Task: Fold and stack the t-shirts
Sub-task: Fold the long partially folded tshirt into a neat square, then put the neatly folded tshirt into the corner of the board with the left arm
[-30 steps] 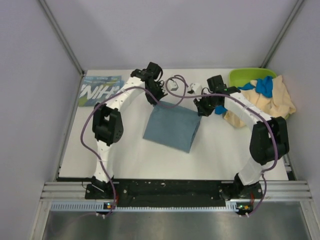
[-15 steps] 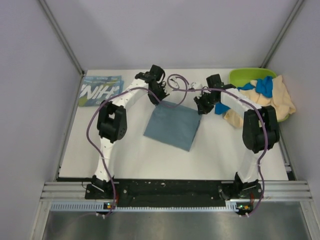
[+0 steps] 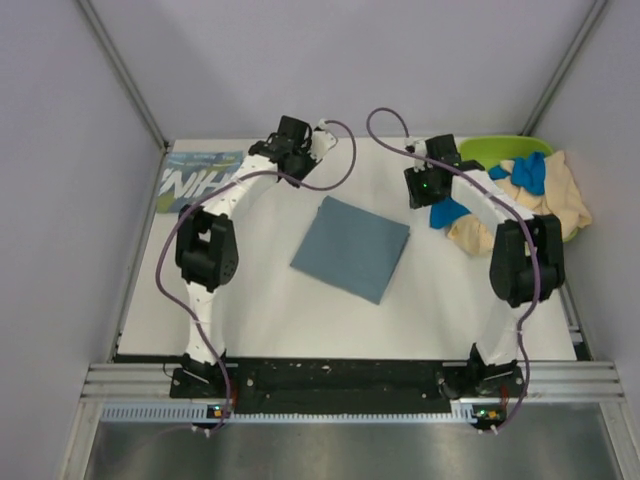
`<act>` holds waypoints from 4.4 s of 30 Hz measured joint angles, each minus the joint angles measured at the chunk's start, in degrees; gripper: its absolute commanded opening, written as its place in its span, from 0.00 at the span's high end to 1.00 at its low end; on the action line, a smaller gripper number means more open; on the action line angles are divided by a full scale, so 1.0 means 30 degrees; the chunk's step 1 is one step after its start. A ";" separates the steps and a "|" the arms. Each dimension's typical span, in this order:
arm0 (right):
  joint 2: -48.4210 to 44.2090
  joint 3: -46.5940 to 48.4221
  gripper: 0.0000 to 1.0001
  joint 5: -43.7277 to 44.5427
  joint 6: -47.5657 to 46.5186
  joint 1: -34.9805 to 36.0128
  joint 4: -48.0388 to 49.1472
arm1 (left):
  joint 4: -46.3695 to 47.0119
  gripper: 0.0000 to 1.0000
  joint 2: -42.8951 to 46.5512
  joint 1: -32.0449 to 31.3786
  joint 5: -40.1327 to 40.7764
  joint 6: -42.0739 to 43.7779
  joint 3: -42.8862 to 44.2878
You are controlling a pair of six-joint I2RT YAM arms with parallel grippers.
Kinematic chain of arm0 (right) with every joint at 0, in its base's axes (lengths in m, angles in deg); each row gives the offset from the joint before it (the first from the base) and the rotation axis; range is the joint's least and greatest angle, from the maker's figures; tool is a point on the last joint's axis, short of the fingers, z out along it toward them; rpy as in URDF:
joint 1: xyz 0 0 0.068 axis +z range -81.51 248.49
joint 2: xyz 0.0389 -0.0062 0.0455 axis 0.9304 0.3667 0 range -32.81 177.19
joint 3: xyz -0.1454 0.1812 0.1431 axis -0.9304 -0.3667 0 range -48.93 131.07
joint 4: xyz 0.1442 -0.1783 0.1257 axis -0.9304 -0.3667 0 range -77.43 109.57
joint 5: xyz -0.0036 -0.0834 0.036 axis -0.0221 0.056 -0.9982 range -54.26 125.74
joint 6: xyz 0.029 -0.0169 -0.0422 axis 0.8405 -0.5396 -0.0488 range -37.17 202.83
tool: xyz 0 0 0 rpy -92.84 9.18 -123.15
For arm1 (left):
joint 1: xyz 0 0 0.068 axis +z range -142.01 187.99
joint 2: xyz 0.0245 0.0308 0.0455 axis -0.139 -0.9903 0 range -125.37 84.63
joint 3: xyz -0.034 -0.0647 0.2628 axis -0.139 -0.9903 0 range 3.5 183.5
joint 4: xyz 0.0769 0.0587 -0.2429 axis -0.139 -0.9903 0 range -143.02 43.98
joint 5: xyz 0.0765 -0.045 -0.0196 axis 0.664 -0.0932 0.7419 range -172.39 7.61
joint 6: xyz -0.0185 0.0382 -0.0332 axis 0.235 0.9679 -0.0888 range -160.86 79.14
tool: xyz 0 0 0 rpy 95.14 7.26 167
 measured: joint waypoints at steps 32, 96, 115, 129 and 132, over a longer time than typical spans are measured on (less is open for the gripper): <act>0.1384 -0.2433 0.49 -0.3293 0.8612 -0.0248 0.3949 | 0.5289 0.34 0.3614 0.1960 -0.9027 -1.4469 -1.1803; -0.8386 -0.7468 0.01 0.0525 0.4488 -0.0612 0.0481 | -0.2863 1.00 -0.0495 0.7293 0.1268 -0.4772 0.3395; -0.8386 -0.7461 0.01 0.1093 0.4131 -0.0612 0.0335 | -0.1865 1.00 0.0364 0.9435 0.2878 -0.2761 0.3978; -0.8364 -0.7176 0.01 0.1501 0.3978 -0.0612 -0.0080 | 0.0401 1.00 -0.2011 1.0863 0.4255 -0.0998 0.5814; -0.8342 -0.6907 0.01 0.1515 0.3920 -0.0612 -0.0087 | 0.0911 0.79 -0.2849 1.1001 0.4255 -0.0721 0.5814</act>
